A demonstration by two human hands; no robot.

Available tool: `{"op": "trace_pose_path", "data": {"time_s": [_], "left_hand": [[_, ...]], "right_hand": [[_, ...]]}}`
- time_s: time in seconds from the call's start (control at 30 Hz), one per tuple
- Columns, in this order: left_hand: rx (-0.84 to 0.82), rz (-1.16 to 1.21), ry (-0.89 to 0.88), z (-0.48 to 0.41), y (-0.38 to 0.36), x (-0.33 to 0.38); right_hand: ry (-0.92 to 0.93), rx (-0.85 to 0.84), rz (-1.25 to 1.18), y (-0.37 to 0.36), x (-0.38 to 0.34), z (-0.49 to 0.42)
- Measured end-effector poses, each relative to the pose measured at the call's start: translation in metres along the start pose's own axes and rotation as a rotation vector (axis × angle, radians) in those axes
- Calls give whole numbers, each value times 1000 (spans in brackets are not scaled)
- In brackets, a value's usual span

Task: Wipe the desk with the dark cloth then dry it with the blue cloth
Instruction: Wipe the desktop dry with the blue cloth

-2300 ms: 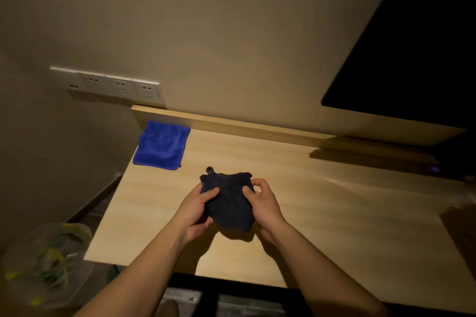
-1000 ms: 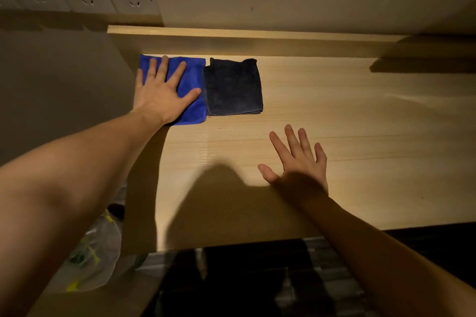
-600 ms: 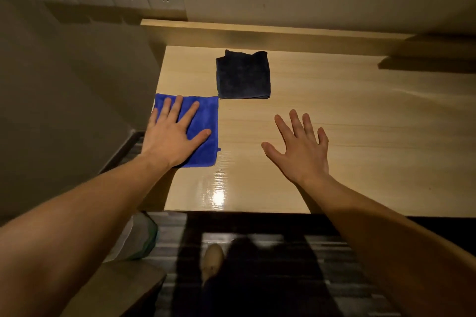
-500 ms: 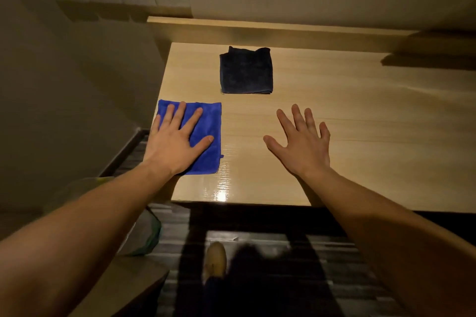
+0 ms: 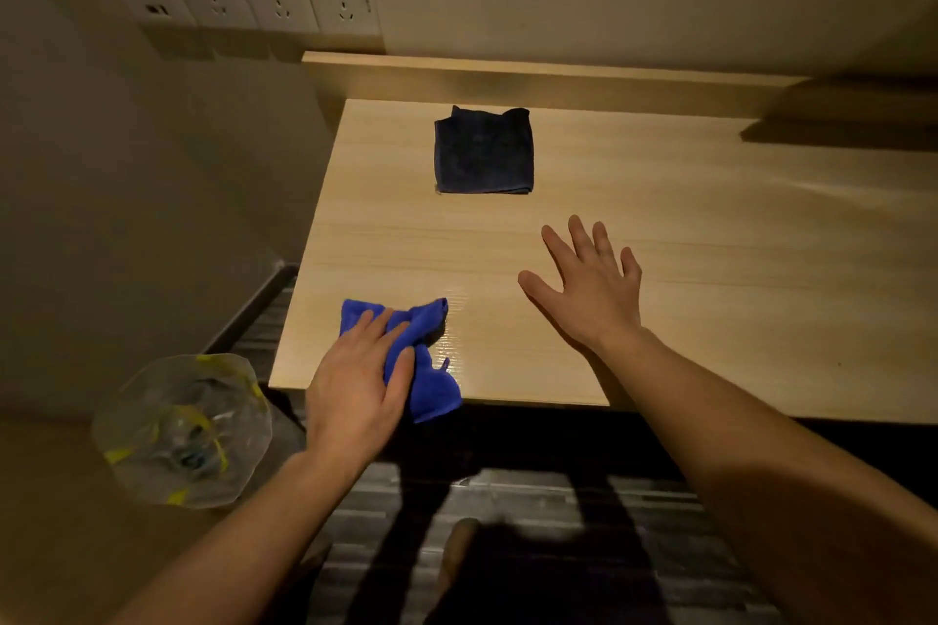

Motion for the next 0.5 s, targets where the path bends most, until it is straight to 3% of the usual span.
{"op": "trace_pose_path", "data": {"time_s": [0.1,0.2,0.3,0.5], "left_hand": [[58,212,-19,-6,6,24],[84,202,-108,-61,14,54],[77,51,-189,-136,15,77],[-181,-342,-160,-200,-48,65]], "right_hand": [[59,-12,-142,9,15,0],[71,75,-98,23,44,7],[26,91,16,29,80,13],[-11,88,107,18,103,16]]}}
Point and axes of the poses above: each hand's wrist, its own z-axis away from the middle knuckle, its own y-axis out of the back of the hand, x = y × z, the point moved 7 cm from there along -z, towards the middle knuckle, and after that the axes turned 6 degrees about -x, right-handed, at the moved point
